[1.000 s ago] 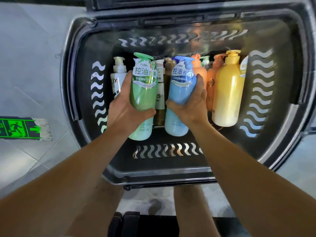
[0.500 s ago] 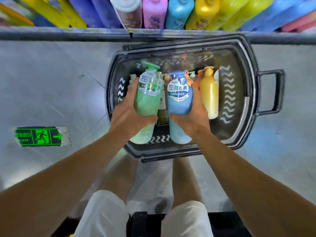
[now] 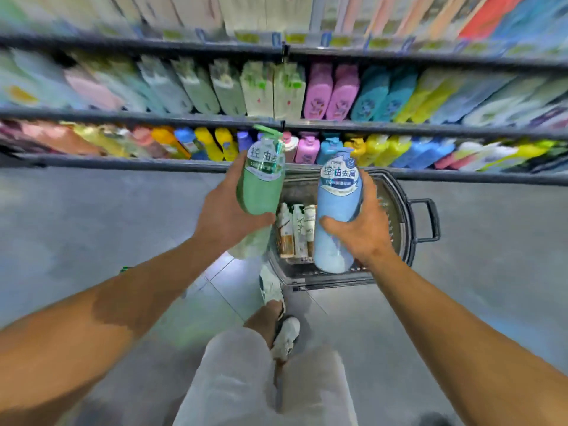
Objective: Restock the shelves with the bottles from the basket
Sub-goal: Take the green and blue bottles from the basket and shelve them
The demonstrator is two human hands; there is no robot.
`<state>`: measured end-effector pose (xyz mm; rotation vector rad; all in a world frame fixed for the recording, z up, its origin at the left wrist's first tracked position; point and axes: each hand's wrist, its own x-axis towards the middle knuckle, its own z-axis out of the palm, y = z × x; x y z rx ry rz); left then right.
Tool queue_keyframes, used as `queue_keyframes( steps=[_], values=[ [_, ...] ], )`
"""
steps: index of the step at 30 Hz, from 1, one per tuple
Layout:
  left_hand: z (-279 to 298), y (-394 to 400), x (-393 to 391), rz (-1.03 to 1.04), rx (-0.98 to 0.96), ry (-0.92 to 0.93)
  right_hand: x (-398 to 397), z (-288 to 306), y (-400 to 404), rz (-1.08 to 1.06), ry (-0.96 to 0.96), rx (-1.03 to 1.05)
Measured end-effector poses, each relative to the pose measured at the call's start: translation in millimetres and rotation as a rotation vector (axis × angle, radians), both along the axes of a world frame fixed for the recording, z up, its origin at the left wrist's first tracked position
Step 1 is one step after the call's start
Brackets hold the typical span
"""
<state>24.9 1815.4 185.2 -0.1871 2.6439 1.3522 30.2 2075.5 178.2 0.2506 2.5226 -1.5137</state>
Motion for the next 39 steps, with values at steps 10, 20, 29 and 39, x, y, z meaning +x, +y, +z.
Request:
queue_keyframes(
  steps=[10, 20, 29, 39],
  values=[
    [163, -66, 73, 0.148, -0.026, 0.339, 35, 167, -77, 0.100, 0.327, -0.055],
    [254, -184, 110, 0.286, -0.051, 0.469, 47, 272, -195, 0.231, 0.490, -0.118],
    [296, -330, 120, 0.274, -0.028, 0.549, 53, 301, -355, 0.255, 0.562, -0.119],
    [308, -435, 99, 0.292, -0.020, 0.573, 20, 321, -456, 0.209, 0.604, -0.132]
  ],
)
